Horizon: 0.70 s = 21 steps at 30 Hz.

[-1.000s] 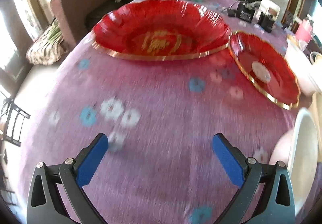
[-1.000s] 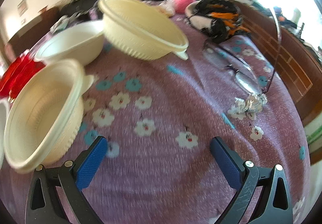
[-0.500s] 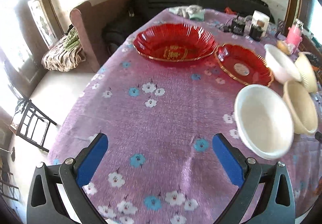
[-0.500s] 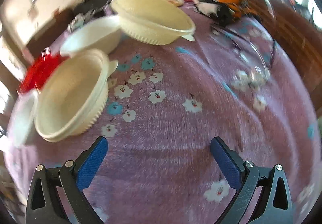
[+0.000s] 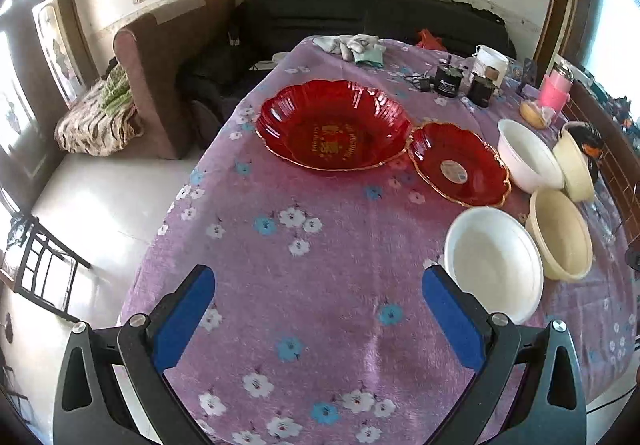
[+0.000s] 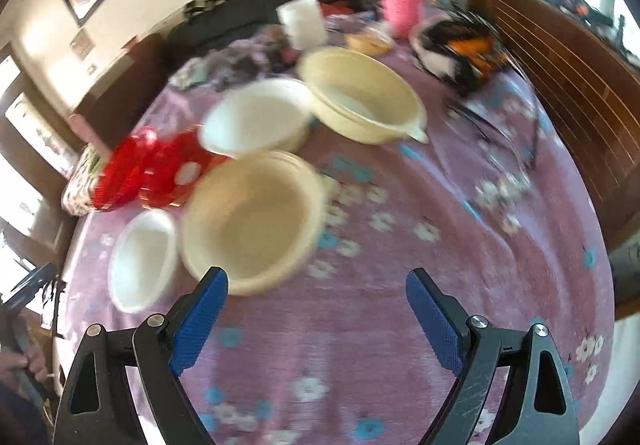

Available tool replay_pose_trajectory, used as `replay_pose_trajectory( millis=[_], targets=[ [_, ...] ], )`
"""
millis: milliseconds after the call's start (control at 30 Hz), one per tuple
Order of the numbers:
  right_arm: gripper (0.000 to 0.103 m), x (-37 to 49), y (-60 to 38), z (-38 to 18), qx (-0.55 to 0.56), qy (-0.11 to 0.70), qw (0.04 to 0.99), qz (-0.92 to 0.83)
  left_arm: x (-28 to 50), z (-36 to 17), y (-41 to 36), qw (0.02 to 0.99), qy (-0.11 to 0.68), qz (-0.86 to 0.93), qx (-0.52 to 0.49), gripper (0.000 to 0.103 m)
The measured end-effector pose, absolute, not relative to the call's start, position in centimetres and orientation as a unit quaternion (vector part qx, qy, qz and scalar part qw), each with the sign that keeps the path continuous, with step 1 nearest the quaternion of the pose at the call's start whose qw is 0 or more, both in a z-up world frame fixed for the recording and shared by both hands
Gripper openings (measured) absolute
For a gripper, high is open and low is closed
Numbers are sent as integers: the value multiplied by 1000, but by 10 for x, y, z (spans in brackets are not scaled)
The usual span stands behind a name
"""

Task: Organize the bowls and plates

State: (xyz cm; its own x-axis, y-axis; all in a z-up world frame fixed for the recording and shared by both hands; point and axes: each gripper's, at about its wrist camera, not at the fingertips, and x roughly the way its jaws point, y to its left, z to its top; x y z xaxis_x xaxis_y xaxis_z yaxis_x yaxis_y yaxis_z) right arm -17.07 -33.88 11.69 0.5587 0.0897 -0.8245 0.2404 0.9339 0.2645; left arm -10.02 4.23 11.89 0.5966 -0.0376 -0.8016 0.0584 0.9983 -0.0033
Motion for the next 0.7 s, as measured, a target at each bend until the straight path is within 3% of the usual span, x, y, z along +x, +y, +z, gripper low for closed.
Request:
replay_pose_trajectory(
  millis=[633,700],
  targets=[
    [93,-60,-203,165,124,519,840,99,-77,119,98,892,451,22,29,103],
    [90,-49,-189,168,110,519,841,109,-75,119,102,894,447,25,32,103]
  ],
)
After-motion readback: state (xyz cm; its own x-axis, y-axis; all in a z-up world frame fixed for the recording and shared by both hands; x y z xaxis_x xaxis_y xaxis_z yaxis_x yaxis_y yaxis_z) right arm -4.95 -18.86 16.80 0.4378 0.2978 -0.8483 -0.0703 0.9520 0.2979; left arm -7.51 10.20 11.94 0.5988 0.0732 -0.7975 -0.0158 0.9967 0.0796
